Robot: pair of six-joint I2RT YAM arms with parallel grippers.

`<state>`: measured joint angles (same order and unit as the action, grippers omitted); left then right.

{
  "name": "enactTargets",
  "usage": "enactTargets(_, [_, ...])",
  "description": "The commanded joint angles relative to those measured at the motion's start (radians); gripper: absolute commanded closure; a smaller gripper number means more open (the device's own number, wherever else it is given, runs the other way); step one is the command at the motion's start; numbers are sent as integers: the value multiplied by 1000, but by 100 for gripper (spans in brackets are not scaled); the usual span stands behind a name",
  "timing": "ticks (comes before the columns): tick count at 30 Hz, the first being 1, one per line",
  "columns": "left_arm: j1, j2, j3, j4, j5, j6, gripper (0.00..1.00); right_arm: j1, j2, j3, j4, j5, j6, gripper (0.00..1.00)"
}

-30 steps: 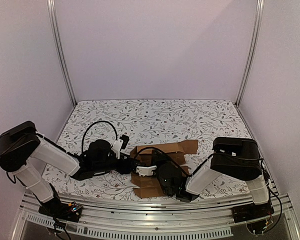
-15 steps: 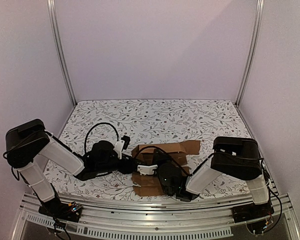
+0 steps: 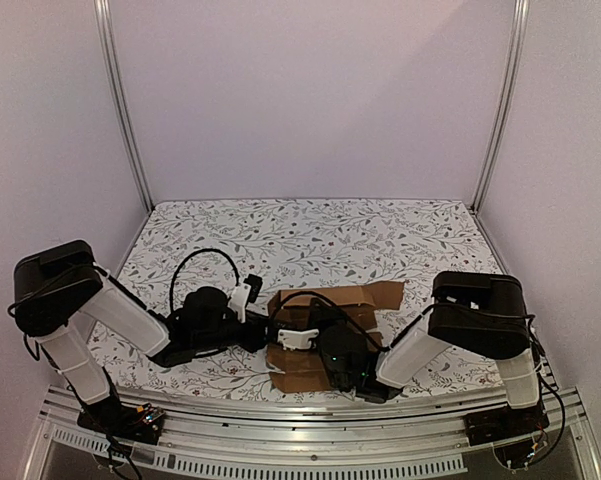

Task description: Fold the paper box

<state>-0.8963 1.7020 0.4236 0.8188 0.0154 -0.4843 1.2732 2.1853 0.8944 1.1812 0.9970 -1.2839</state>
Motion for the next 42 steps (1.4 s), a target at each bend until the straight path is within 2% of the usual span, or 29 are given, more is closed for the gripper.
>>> enactTargets(1, [-10,-11,-26,31,8,10,65,-1,-24,-23,-37,6,46,100])
enactTargets(13, [-12,26,10,68,66,10,74,-1,-36,-22,-48,12,52,100])
enactTargets(20, [-13,82,39,96,66,7,75,4,-41,-22,-50,15,54,100])
enactTargets(23, [-18,93,41,108,20,0,72,6,-44,-23,-54,18,57,100])
enactTargets(30, [-34,115,50,128,-85,-19,53,11,-45,-18,-65,21,72,100])
enactTargets(33, [-38,137,66,142,-96,-22,52,15,-46,-17,-68,24,79,100])
enactTargets(39, [-40,177,94,185,-79,-34,57,22,-51,-19,-72,29,89,100])
enactTargets(42, [-39,183,100,197,-79,-39,64,25,-53,-21,-74,35,95,100])
